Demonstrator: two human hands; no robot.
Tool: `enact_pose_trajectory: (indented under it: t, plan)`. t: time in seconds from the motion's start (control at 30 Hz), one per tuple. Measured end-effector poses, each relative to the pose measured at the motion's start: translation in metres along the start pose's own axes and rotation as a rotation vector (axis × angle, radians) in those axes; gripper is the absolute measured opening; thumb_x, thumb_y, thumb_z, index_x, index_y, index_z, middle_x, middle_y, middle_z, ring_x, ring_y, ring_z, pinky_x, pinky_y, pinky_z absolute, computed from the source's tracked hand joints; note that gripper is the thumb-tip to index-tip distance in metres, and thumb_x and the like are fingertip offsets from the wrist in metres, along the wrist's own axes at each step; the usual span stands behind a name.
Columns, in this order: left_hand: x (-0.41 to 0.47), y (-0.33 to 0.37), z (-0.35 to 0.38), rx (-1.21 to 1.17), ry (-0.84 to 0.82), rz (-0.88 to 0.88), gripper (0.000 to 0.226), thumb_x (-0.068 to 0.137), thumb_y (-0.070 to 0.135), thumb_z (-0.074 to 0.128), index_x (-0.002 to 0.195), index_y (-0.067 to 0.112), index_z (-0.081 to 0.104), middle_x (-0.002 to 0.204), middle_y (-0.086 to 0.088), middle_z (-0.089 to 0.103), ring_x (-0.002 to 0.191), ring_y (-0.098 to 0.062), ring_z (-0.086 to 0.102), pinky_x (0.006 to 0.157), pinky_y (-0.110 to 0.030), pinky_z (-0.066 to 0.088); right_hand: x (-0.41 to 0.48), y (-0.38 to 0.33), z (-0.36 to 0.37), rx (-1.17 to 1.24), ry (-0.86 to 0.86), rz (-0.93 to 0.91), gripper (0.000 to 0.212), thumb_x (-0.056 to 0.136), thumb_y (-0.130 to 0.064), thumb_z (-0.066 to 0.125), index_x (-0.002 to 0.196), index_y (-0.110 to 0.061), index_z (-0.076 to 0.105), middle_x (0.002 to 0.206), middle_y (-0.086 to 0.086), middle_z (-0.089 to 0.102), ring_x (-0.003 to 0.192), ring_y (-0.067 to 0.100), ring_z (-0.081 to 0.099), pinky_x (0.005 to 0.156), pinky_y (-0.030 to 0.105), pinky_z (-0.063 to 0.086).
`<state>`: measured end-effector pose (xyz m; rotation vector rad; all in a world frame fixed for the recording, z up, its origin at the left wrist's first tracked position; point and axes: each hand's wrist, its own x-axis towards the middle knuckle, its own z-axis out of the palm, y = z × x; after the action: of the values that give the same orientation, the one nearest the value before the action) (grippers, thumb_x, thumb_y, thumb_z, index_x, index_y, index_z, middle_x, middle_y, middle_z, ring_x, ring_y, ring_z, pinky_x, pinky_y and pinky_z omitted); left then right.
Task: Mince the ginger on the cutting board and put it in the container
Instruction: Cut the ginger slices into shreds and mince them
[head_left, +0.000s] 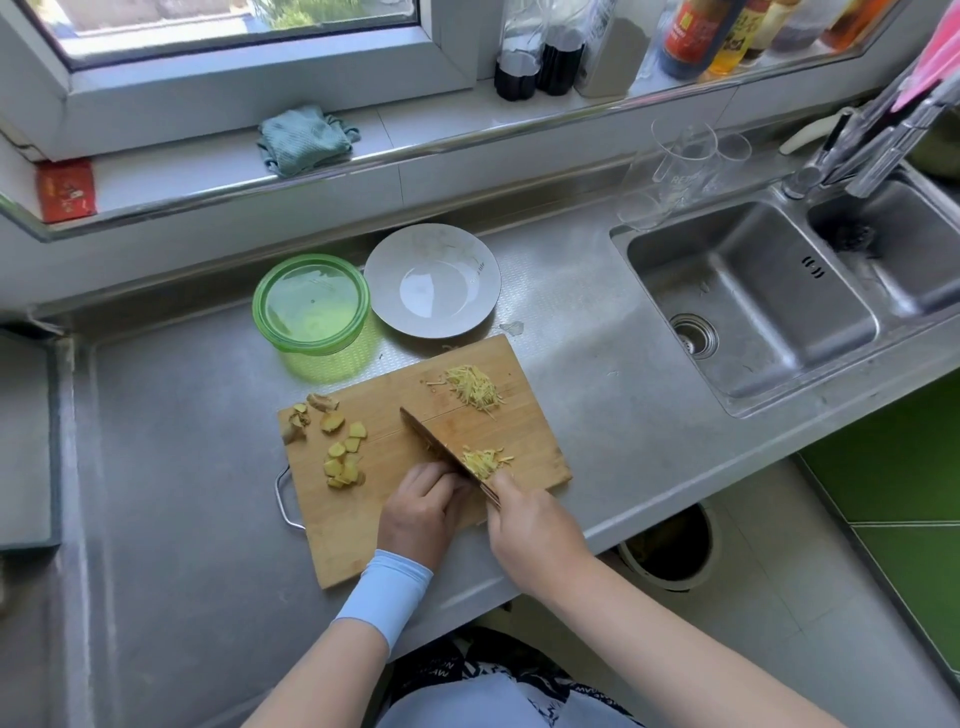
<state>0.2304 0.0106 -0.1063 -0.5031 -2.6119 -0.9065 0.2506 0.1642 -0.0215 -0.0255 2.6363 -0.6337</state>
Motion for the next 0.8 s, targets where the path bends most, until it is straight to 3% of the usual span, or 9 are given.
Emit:
enact_pose_trajectory:
  t: [0.17, 0.37, 0.53, 0.67, 0.8]
  plan:
    - [-0.003, -0.002, -0.005, -0.022, -0.017, -0.017, 0.021, 0.093, 0.019, 0.055, 0.085, 0.010, 0.073, 0.091, -0.003, 0.068, 0.082, -0.020, 0.059, 0.068, -0.026, 0.048, 0.006, -0.004, -0.001, -0.003, -0.011, 0.001, 0.015, 0.104, -0.028, 0.039, 0.112, -0.016, 0.044, 0.091, 0.015, 0.065, 0.086, 0.038, 0.062, 0.060, 0.035, 0.034]
    - [-0.001, -0.004, -0.005, 0.006, -0.050, 0.037, 0.020, 0.091, 0.015, 0.054, 0.082, 0.009, 0.071, 0.085, -0.004, 0.065, 0.076, -0.024, 0.057, 0.058, -0.032, 0.049, 0.004, -0.006, 0.000, -0.031, -0.014, -0.004, 0.017, 0.105, -0.028, 0.037, 0.117, -0.016, 0.041, 0.091, 0.014, 0.065, 0.086, 0.038, 0.064, 0.061, 0.036, 0.037]
    - [0.002, -0.003, -0.008, 0.060, -0.072, 0.103, 0.012, 0.083, 0.011, 0.056, 0.080, 0.010, 0.068, 0.082, -0.004, 0.062, 0.075, -0.023, 0.051, 0.053, -0.033, 0.048, -0.004, -0.009, -0.003, -0.088, 0.010, -0.022, 0.029, 0.105, -0.028, 0.036, 0.132, -0.017, 0.038, 0.096, 0.012, 0.066, 0.086, 0.034, 0.063, 0.062, 0.035, 0.038]
    - [-0.002, -0.007, -0.004, 0.053, -0.064, 0.086, 0.009, 0.080, 0.007, 0.065, 0.087, 0.009, 0.071, 0.090, -0.006, 0.067, 0.083, -0.024, 0.058, 0.058, -0.032, 0.053, -0.023, 0.001, -0.006, -0.038, 0.001, -0.035, 0.015, 0.104, -0.026, 0.036, 0.117, -0.020, 0.038, 0.083, 0.007, 0.061, 0.073, 0.032, 0.055, 0.060, 0.039, 0.040]
    - [-0.002, -0.006, -0.004, 0.039, -0.067, 0.086, 0.015, 0.088, 0.011, 0.056, 0.085, 0.008, 0.071, 0.090, -0.006, 0.067, 0.082, -0.024, 0.058, 0.059, -0.032, 0.052, -0.027, 0.010, -0.003, -0.048, -0.017, 0.003, 0.014, 0.104, -0.025, 0.037, 0.116, -0.019, 0.042, 0.078, 0.004, 0.056, 0.070, 0.029, 0.052, 0.060, 0.038, 0.037]
